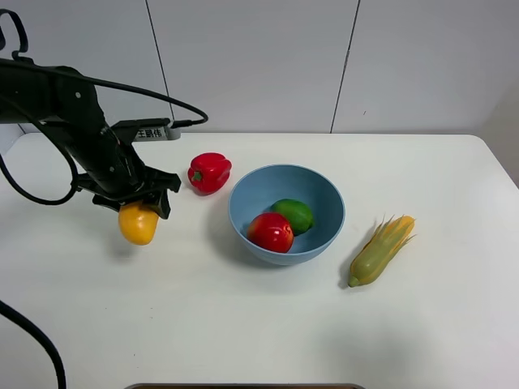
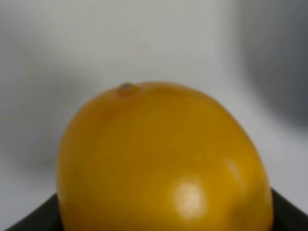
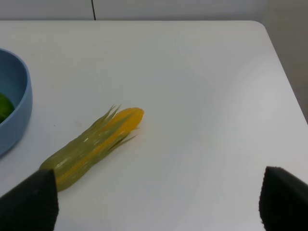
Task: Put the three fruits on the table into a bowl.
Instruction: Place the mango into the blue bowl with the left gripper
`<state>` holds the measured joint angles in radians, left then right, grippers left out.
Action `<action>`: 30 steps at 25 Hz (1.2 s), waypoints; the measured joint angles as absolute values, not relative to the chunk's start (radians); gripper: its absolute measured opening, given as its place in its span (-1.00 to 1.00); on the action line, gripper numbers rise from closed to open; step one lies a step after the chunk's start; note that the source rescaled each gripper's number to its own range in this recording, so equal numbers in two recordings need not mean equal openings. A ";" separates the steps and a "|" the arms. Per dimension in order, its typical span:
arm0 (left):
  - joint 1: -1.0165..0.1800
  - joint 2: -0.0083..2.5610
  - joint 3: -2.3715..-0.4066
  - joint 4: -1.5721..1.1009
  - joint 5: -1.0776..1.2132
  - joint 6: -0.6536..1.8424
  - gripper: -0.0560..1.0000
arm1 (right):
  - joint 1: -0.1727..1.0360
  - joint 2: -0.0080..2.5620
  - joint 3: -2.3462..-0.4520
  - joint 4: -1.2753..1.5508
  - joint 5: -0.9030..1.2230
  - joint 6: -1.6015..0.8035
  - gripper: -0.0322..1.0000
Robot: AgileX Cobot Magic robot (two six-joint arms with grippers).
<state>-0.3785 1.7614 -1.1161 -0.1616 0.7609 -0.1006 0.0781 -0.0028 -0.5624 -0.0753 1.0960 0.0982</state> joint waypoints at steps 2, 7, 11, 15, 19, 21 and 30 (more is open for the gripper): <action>-0.379 1.738 -1.116 -0.163 0.762 -0.102 -0.89 | 0.078 -0.003 -0.562 -0.075 1.096 0.098 0.20; -0.379 1.706 -1.143 -0.162 0.793 -0.105 -0.89 | 0.078 -0.003 -0.562 -0.075 1.096 0.098 0.20; -0.403 1.704 -1.212 -0.154 0.850 -0.105 -0.89 | 0.078 -0.003 -0.562 -0.075 1.096 0.098 0.20; -0.451 1.704 -1.277 -0.135 0.854 -0.116 -0.89 | 0.078 -0.003 -0.562 -0.075 1.096 0.098 0.20; -0.501 1.702 -1.320 -0.098 0.836 -0.147 -0.89 | 0.078 -0.003 -0.562 -0.075 1.096 0.098 0.20; -0.529 1.702 -1.328 -0.087 0.811 -0.157 -0.89 | 0.078 -0.003 -0.562 -0.075 1.096 0.098 0.20; -0.611 1.706 -1.331 -0.080 0.616 -0.164 -0.89 | 0.078 -0.003 -0.562 -0.075 1.096 0.098 0.20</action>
<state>-0.6106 1.7058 -1.3312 -0.0801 0.6161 -0.1644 0.0781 -0.0028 -0.5624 -0.0753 1.0960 0.0982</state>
